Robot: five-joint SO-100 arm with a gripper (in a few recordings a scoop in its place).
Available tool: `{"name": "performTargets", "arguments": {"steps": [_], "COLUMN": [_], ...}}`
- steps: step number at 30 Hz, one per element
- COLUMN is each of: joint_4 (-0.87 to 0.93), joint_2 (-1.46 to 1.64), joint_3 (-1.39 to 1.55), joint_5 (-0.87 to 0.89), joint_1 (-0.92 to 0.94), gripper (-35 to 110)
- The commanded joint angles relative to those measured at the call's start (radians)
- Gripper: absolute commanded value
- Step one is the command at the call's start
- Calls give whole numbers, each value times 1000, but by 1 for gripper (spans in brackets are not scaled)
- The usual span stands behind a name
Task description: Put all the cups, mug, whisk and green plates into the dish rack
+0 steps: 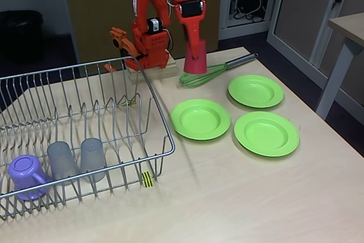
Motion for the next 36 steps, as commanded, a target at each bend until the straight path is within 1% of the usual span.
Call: {"name": "performTargets", "arguments": {"steps": [1,4,7,14,25,31,36], "joint_4": [-44,-86,-106,-106,-106,-78,-80], "joint_2": [-34,-104,-216,-495,-877,-1121,-1266], "joint_3": [-72,-129,-207,-383,-658,-870,-991], "joint_5": [-245,-394,-499,-647,-710,-710,-698], "joint_1": [178,304,407,540,595,578,546], "gripper": [18,18,18,19,19,19,23]}}
